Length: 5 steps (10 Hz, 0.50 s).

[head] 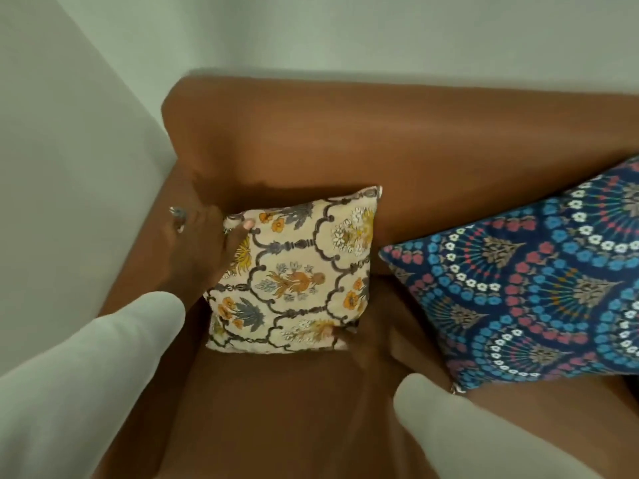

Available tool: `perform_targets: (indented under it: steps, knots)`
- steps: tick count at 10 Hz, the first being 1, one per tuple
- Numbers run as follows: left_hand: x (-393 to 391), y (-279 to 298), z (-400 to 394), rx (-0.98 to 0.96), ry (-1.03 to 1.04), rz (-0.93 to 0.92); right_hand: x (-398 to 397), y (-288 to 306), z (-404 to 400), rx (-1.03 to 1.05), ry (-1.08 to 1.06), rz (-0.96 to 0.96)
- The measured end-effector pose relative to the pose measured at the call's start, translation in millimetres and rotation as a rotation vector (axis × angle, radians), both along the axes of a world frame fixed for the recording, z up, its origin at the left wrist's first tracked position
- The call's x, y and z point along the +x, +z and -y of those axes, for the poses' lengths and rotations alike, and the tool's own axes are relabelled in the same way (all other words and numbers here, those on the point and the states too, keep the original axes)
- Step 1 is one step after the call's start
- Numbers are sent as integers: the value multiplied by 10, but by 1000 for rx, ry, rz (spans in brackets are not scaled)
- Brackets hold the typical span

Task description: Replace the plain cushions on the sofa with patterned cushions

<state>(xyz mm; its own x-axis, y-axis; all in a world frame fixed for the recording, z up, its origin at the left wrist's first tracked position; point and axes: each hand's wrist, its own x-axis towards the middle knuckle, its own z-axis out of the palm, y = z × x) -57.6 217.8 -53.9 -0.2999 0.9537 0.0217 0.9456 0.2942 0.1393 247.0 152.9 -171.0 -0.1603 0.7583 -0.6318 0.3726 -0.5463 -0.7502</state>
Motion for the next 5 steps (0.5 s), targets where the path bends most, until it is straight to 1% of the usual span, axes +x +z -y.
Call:
perform_targets:
  steps: [1,2,3,4,5]
  knots:
    - [-249,-24,117,54,154,94,78,282,-49,346,65,300]
    - [-401,-58,138,105,296,154,198,593,-187,658,42,365]
    - [-398,-132,74,87,276,295,235,780,-445,716,135,507]
    - [-281,-129,45,88,333,434,303,864,-541,615,232,551]
    - [-53,-52,140,221,402,450,411,960,-441,658,126,485]
